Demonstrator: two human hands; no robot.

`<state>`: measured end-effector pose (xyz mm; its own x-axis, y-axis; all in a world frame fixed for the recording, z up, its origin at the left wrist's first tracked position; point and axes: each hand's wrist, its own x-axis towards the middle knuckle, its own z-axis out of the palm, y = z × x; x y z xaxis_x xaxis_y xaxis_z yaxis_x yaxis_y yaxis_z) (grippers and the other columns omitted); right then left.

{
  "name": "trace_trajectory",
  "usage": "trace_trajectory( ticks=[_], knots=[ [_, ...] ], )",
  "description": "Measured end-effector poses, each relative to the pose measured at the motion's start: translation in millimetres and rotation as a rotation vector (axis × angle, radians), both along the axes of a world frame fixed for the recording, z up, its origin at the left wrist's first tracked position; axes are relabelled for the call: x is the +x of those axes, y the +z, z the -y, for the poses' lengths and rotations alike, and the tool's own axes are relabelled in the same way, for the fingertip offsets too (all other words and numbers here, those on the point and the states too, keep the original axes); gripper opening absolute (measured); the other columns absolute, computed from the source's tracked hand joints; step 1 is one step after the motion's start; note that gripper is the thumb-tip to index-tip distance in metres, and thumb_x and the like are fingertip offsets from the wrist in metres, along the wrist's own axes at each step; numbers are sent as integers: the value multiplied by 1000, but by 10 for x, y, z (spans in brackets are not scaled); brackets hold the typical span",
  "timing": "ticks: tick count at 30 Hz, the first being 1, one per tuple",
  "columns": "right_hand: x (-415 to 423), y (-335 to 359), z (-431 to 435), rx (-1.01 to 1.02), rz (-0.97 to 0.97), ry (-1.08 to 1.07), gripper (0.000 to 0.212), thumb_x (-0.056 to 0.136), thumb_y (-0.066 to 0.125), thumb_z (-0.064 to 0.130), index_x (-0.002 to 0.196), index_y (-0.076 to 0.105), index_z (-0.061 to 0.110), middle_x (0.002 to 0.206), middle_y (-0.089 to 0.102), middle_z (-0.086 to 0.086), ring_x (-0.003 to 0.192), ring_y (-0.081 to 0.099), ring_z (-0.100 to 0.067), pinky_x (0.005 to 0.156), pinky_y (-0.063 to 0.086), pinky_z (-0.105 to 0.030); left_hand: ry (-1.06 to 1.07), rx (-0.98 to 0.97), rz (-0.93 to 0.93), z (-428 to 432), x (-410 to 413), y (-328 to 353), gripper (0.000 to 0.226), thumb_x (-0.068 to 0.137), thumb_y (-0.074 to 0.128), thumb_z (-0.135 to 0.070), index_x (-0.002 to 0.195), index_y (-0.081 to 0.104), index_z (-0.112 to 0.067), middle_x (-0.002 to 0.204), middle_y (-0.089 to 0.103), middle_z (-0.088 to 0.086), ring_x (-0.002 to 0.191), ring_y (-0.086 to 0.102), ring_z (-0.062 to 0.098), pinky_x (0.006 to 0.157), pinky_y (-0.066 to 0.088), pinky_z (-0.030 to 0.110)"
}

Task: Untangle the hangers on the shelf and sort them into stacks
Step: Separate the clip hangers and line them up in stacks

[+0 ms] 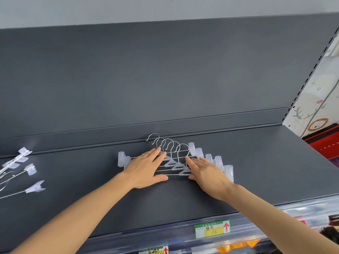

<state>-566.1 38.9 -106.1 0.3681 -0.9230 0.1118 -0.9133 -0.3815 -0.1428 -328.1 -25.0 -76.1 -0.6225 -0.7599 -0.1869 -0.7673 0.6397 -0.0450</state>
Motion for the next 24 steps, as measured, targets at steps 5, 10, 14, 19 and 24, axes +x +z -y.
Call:
trace_trajectory(
  ticks=[5, 10, 14, 19, 24],
  knots=[
    [33, -17, 4, 23, 14, -20, 60, 100, 38, 31, 150, 11, 12, 152, 31, -6, 142, 23, -21, 118, 8, -27, -33, -54, 29, 29, 33, -31, 107, 65, -4, -81, 152, -7, -19, 160, -8, 5, 148, -6, 18, 117, -4, 31],
    [30, 126, -58, 12, 67, -24, 65, 97, 43, 41, 148, 19, 9, 155, 25, -7, 144, 18, -19, 113, 0, -21, -28, -111, 25, 19, 21, -40, 109, 65, -4, -82, 152, -4, -17, 160, -5, 3, 147, -7, 15, 120, -6, 39],
    [60, 229, -90, -27, 109, -45, 88, 87, 12, 69, 144, 31, 6, 150, 34, -10, 141, 28, -23, 113, 6, -24, -8, -123, -30, -38, 38, 16, 107, 68, 1, -83, 152, -3, -16, 160, -5, 1, 147, -8, 14, 120, -5, 37],
    [155, 306, -75, -84, 153, -80, 70, 93, 27, 57, 141, 38, 7, 149, 37, -9, 141, 29, -24, 112, 4, -28, 27, -148, -88, -161, 163, 87, 106, 70, 6, -81, 152, 1, -15, 161, -2, 1, 147, -6, 13, 115, -12, 30],
    [322, 316, -53, -26, 97, -6, 82, 91, 11, 64, 135, 48, 7, 141, 49, -10, 133, 41, -27, 110, 16, -38, 145, -156, -121, -288, 388, 124, 107, 69, 10, -82, 152, -1, -16, 160, -5, -3, 147, -8, 11, 115, -11, 26]
  ],
)
